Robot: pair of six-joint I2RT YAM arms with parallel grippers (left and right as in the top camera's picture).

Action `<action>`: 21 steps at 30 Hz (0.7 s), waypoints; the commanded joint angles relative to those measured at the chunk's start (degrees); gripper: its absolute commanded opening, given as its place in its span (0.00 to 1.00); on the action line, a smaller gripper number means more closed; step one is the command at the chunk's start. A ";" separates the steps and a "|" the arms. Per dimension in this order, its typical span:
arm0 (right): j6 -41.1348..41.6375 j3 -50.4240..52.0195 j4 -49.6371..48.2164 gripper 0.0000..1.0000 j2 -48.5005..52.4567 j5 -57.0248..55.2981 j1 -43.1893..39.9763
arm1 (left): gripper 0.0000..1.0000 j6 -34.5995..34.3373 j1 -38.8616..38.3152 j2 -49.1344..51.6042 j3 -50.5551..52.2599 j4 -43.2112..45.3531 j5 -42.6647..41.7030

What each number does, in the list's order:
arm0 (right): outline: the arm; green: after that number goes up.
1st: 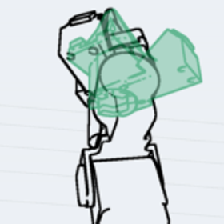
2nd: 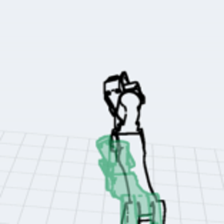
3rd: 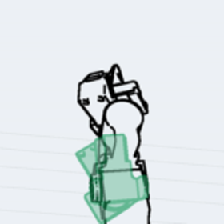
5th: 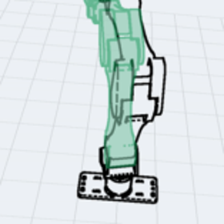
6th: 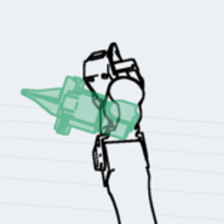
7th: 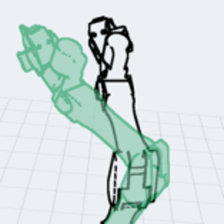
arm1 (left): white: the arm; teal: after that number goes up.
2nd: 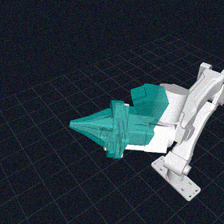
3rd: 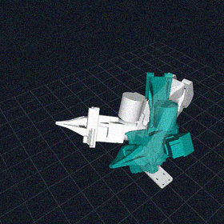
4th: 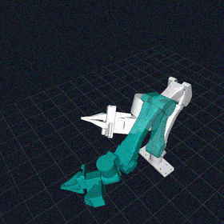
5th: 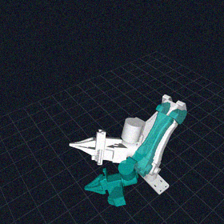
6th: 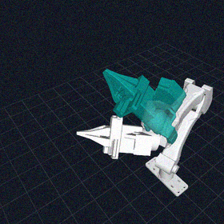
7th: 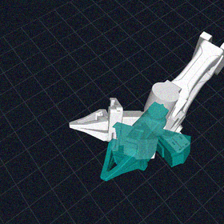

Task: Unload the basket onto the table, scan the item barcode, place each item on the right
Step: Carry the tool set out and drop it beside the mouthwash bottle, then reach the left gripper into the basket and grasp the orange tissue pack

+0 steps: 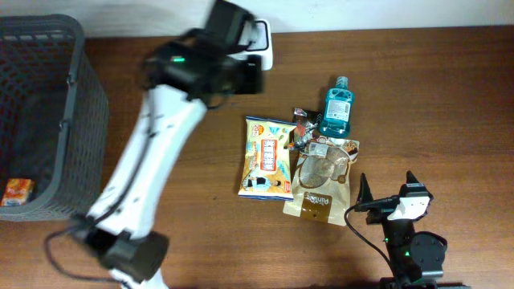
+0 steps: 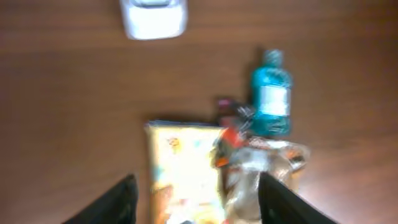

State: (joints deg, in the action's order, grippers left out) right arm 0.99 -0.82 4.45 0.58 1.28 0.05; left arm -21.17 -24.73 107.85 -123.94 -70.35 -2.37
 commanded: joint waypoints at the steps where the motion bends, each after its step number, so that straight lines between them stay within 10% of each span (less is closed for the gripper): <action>1: -0.33 0.50 0.09 0.98 -0.37 -0.48 0.31 | 0.67 4.13 6.97 -5.53 -0.63 -6.78 11.15; 3: -0.31 0.50 0.07 0.98 -0.37 -0.46 0.31 | 0.89 4.13 11.91 -7.61 -0.63 -10.05 14.75; 6: -0.33 0.50 0.09 0.98 -0.37 -0.48 0.31 | 0.95 4.13 19.65 -8.92 -0.63 -11.61 18.60; 21: -0.33 0.50 0.09 0.98 -0.37 -0.48 0.31 | 0.99 4.13 58.36 -6.47 0.04 -9.79 17.07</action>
State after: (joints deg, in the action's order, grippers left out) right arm 1.02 -0.82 4.45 0.58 1.30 0.05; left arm -17.52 28.82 100.29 -124.03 -80.20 16.38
